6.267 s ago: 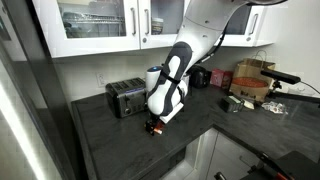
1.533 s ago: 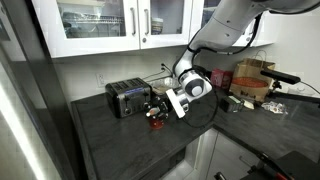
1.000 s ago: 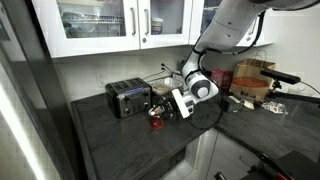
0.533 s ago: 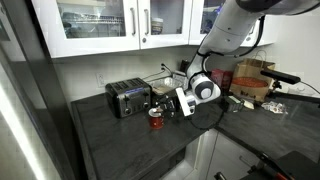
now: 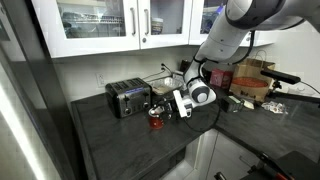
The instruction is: Put the orange marker inside the red mug
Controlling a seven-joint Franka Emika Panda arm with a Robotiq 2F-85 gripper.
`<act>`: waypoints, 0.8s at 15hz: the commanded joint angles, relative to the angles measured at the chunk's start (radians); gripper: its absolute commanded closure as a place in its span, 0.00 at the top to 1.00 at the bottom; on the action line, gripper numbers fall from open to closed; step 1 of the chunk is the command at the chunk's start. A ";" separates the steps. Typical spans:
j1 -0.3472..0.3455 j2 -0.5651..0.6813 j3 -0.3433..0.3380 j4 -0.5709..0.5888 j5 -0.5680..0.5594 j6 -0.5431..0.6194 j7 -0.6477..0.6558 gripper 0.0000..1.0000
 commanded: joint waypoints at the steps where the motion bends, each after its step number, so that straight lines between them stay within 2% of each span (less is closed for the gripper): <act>1: 0.026 0.023 -0.024 0.039 -0.010 -0.014 0.061 0.51; 5: 0.071 -0.014 -0.035 0.020 -0.014 0.057 0.042 0.80; 7: 0.118 -0.051 -0.047 -0.003 -0.025 0.140 0.040 0.95; 8: 0.146 -0.074 -0.052 -0.017 -0.037 0.197 0.043 0.99; 12: 0.241 -0.161 -0.044 -0.071 -0.085 0.438 0.063 1.00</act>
